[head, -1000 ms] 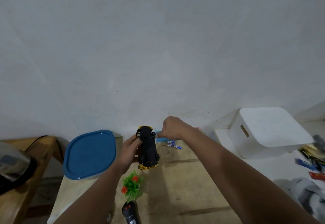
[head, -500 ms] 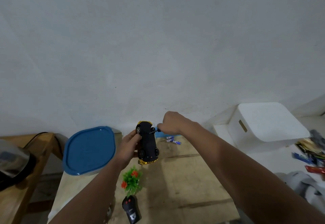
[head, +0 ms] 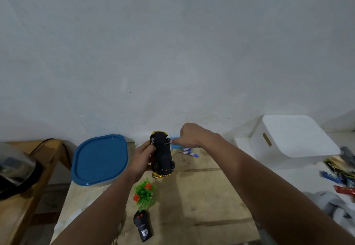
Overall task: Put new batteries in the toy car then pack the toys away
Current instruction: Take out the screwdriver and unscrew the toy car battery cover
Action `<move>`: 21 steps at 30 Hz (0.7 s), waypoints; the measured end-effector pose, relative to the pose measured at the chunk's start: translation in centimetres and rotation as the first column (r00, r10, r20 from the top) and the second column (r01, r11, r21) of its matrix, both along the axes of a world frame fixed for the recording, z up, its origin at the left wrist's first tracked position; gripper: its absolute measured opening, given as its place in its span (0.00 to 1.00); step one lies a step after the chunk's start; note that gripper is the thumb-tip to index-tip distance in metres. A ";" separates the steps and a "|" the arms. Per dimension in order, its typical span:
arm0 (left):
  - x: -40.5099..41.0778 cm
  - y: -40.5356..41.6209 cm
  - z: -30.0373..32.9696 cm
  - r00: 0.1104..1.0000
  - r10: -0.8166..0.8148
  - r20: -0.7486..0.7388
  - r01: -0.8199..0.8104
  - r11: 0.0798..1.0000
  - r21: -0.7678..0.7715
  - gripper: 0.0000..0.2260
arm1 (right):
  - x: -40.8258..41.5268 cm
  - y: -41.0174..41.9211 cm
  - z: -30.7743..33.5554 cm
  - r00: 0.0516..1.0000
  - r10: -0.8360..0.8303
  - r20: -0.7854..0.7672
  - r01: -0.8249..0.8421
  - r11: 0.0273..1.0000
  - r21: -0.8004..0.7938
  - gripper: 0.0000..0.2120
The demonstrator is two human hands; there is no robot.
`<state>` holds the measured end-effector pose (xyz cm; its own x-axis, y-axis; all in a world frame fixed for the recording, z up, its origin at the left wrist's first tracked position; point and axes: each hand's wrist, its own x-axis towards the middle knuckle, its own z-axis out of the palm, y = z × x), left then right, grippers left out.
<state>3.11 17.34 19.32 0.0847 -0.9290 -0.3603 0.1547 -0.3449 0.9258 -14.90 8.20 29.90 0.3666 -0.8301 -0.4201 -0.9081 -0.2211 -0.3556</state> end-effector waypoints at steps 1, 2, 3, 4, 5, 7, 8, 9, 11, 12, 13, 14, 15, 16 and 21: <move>0.0 0.0 0.0 1.000 -0.001 0.003 0.001 1.000 0.001 0.14 | 0.0 0.0 0.1 1.000 -0.002 0.008 0.002 1.000 0.001 0.25; 0.1 0.0 -0.1 1.000 -0.004 0.004 0.004 1.000 0.002 0.14 | 0.0 0.0 0.2 1.000 0.000 0.012 0.000 1.000 0.002 0.25; 0.1 0.1 -0.1 1.000 -0.007 0.003 0.007 1.000 0.003 0.14 | 0.1 0.0 0.2 1.000 0.006 0.007 -0.006 1.000 0.004 0.23; 0.0 0.1 -0.2 1.000 -0.010 0.002 0.010 1.000 0.005 0.14 | 0.1 0.0 0.3 1.000 0.013 0.006 -0.013 1.000 0.010 0.21; 0.1 0.1 -0.2 1.000 -0.013 0.002 0.013 1.000 0.006 0.14 | 0.2 0.0 0.3 1.000 0.016 0.010 -0.016 1.000 0.012 0.20; 0.0 0.2 -0.3 1.000 -0.018 -0.001 0.018 1.000 0.006 0.14 | 0.2 0.0 0.3 1.000 0.010 0.027 -0.010 1.000 0.000 0.22; 0.0 0.3 -0.2 1.000 -0.021 -0.002 0.021 1.000 0.005 0.14 | 0.2 0.0 0.3 0.999 0.003 0.035 -0.002 1.000 -0.010 0.24; 0.0 0.3 -0.1 1.000 -0.025 -0.005 0.025 1.000 0.005 0.14 | 0.3 0.0 0.5 0.999 -0.003 0.037 0.003 1.000 -0.011 0.26; 0.0 0.4 -0.1 1.000 -0.028 -0.008 0.028 1.000 0.007 0.14 | 0.3 -0.1 0.5 1.000 -0.005 0.030 0.006 1.000 -0.017 0.24; -0.1 0.4 -0.1 1.000 -0.025 -0.011 0.026 1.000 0.011 0.14 | 0.2 -0.1 0.4 1.000 -0.006 0.029 0.007 1.000 -0.010 0.24; 0.0 0.4 -0.1 1.000 -0.022 -0.016 0.023 1.000 0.014 0.14 | 0.1 -0.2 0.3 0.999 -0.008 0.035 0.008 1.000 -0.001 0.24; 0.0 0.4 -0.2 1.000 -0.021 -0.022 0.021 1.000 0.015 0.14 | 0.1 -0.2 0.3 0.999 -0.006 0.040 0.006 1.000 0.001 0.24; 0.1 0.3 -0.3 0.999 -0.021 -0.030 0.022 1.000 0.015 0.13 | 0.1 -0.2 0.3 0.999 0.001 0.039 -0.001 1.000 -0.007 0.25; 0.1 0.3 -0.3 0.999 -0.022 -0.038 0.023 1.000 0.018 0.13 | 0.1 -0.2 0.3 0.999 0.009 0.038 -0.008 1.000 -0.013 0.24; 0.2 0.1 -0.4 0.997 -0.029 -0.072 0.032 0.999 0.040 0.15 | -0.2 -0.4 0.3 0.997 0.001 0.071 0.000 1.000 -0.017 0.21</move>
